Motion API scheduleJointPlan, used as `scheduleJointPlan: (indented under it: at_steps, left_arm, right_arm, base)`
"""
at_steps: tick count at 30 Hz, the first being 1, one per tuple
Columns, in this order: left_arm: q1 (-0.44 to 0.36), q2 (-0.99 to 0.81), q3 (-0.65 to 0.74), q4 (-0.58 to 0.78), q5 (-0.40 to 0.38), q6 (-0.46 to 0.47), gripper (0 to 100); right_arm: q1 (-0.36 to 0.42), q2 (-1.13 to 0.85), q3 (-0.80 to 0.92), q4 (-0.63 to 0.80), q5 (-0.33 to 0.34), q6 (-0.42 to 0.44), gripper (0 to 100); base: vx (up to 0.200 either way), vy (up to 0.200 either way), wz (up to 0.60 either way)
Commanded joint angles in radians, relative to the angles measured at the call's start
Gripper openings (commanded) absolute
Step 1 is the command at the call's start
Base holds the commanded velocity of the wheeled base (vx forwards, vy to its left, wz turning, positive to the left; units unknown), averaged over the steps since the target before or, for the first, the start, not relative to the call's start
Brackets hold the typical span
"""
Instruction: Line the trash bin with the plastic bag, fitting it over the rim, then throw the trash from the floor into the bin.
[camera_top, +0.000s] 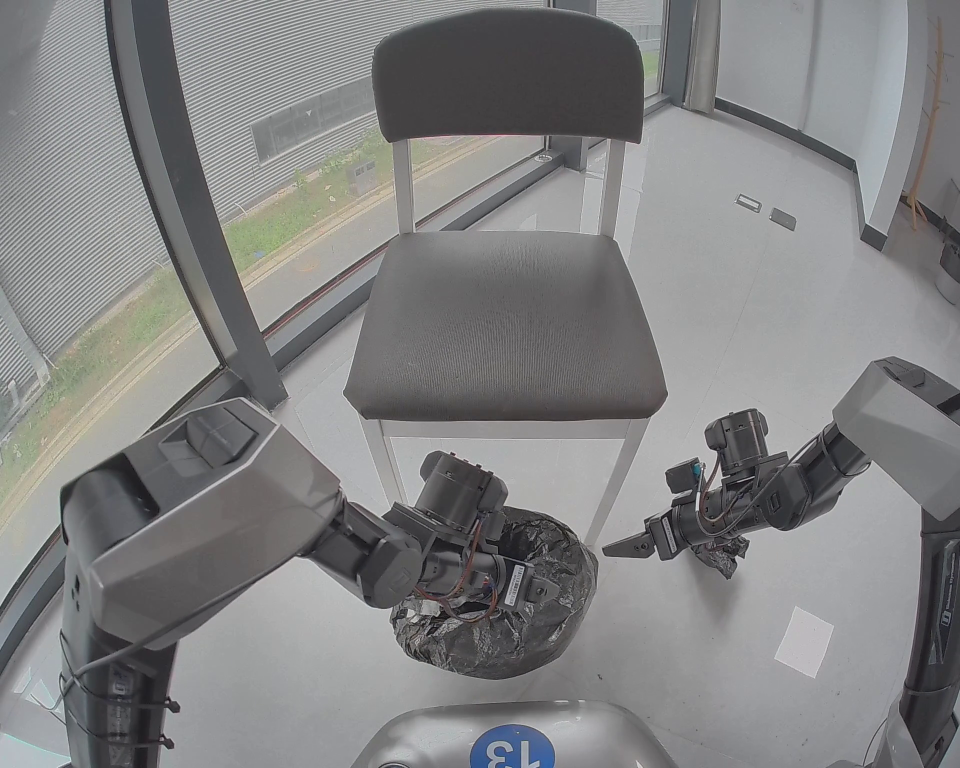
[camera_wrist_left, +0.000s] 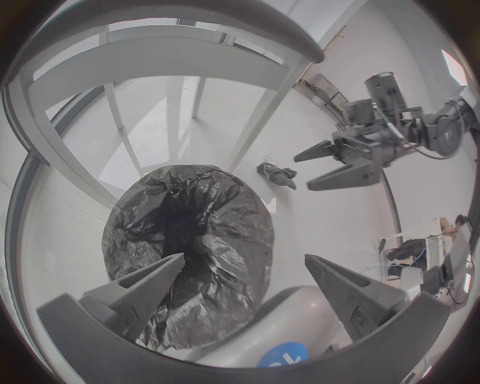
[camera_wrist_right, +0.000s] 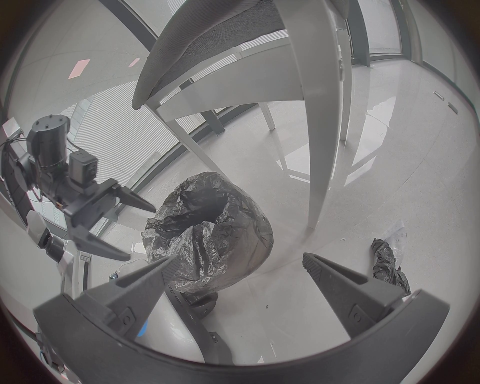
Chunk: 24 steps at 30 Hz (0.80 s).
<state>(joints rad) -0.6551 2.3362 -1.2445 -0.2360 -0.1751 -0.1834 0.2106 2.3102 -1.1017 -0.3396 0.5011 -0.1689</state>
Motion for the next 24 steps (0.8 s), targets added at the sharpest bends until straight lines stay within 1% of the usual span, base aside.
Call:
scheduleJointPlan:
  at_steps: [1,2,7,9,12,18,19,21,24]
  left_arm:
    - [0.005,0.111,-0.087,0.027,0.054,-0.001,100]
    - [0.005,0.137,-0.113,0.033,0.091,0.001,100]
    - [0.005,0.219,-0.219,0.069,0.171,0.004,100]
    - [0.014,0.239,-0.27,0.083,0.18,0.001,100]
    - [0.029,0.246,-0.291,0.107,0.18,0.001,100]
    - [0.052,0.226,-0.251,0.164,0.189,0.004,100]
    - [0.063,0.219,-0.239,0.167,0.203,0.005,100]
    - [0.069,0.207,-0.21,0.173,0.23,0.012,100]
    - [0.072,0.164,-0.139,0.172,0.238,0.016,100]
  right_arm:
    - [0.0,0.008,0.008,-0.007,0.001,-0.001,100]
    - [0.0,0.006,0.01,-0.013,0.001,0.0,100]
    - [0.0,0.008,0.008,-0.018,0.005,0.0,100]
    - [0.0,0.006,0.013,-0.018,0.007,0.0,100]
    - [0.0,0.006,0.02,-0.024,0.007,0.0,100]
    - [-0.01,0.006,0.028,-0.039,0.007,0.0,100]
    - [-0.01,0.006,0.028,-0.039,0.007,0.0,100]
    - [-0.01,0.006,0.031,-0.039,0.007,0.0,100]
    - [-0.011,0.005,0.031,-0.039,0.007,0.0,100]
  base:
    - [0.0,0.0,0.0]
    - [0.0,0.0,0.0]
    - [0.0,0.0,0.0]
    - [0.0,0.0,0.0]
    - [0.0,0.0,0.0]
    - [0.0,0.0,0.0]
    - [0.0,0.0,0.0]
    - [0.0,0.0,0.0]
    - [0.0,0.0,0.0]
